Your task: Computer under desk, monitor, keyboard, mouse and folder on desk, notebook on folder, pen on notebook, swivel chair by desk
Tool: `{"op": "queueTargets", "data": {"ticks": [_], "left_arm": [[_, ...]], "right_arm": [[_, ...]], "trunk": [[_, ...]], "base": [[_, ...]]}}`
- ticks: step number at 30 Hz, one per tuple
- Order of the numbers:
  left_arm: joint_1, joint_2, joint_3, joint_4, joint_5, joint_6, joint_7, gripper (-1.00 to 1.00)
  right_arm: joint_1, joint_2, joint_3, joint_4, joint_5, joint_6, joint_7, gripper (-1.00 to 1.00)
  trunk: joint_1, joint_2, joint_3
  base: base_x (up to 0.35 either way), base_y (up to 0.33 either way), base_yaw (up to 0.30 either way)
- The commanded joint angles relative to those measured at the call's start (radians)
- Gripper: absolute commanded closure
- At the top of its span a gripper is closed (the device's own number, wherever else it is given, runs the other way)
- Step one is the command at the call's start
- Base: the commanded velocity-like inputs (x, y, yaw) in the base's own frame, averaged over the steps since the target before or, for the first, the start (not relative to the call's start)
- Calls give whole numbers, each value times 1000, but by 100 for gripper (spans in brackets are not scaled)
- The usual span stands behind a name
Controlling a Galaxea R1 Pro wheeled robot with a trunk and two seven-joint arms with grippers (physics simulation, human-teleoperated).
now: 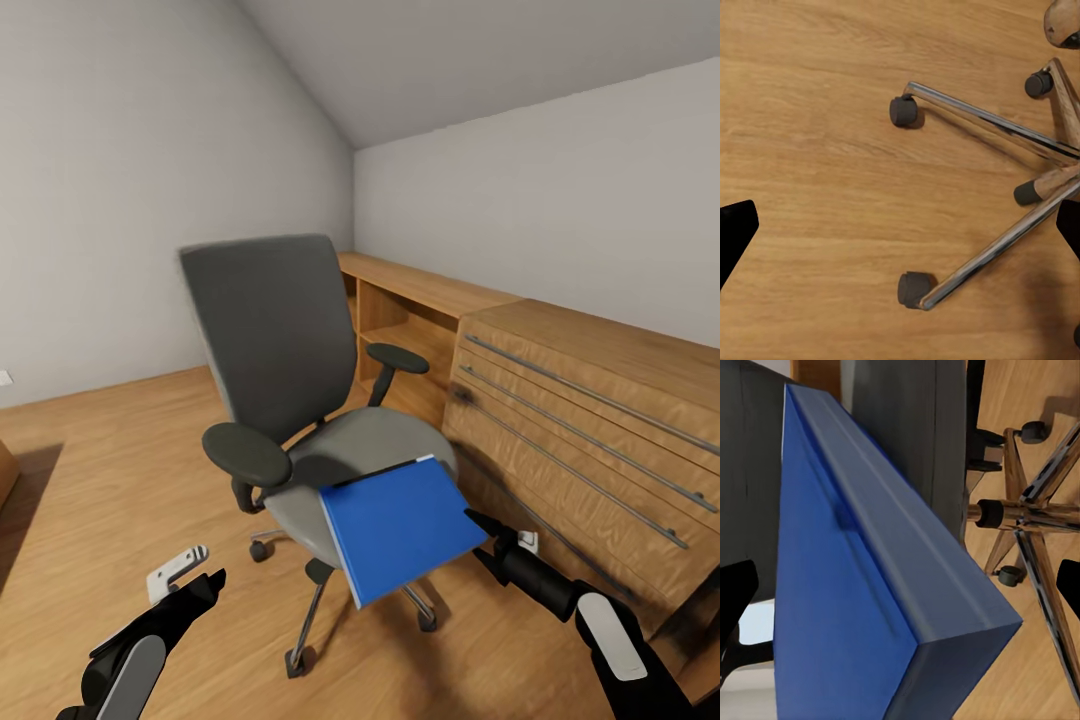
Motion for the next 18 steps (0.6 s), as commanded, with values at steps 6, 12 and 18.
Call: {"op": "queueTargets", "data": {"ticks": [6,12,18], "left_arm": [[-1,1,-2,-1,10,1,10,-100],[-1,1,-1,-1,10,1,10,-100],[-1,1,-1,-1,10,1,10,-100]], "right_arm": [[-1,0,-3,7,-1,8,0,-100],[-1,1,29,8,-2,8,1,-100],[-1,1,64,6,-2,8,2,-100]], "trunk": [[0,0,-1],[0,0,-1],[0,0,-1]], "base": [[6,5,0],[0,0,0],[0,0,0]]}}
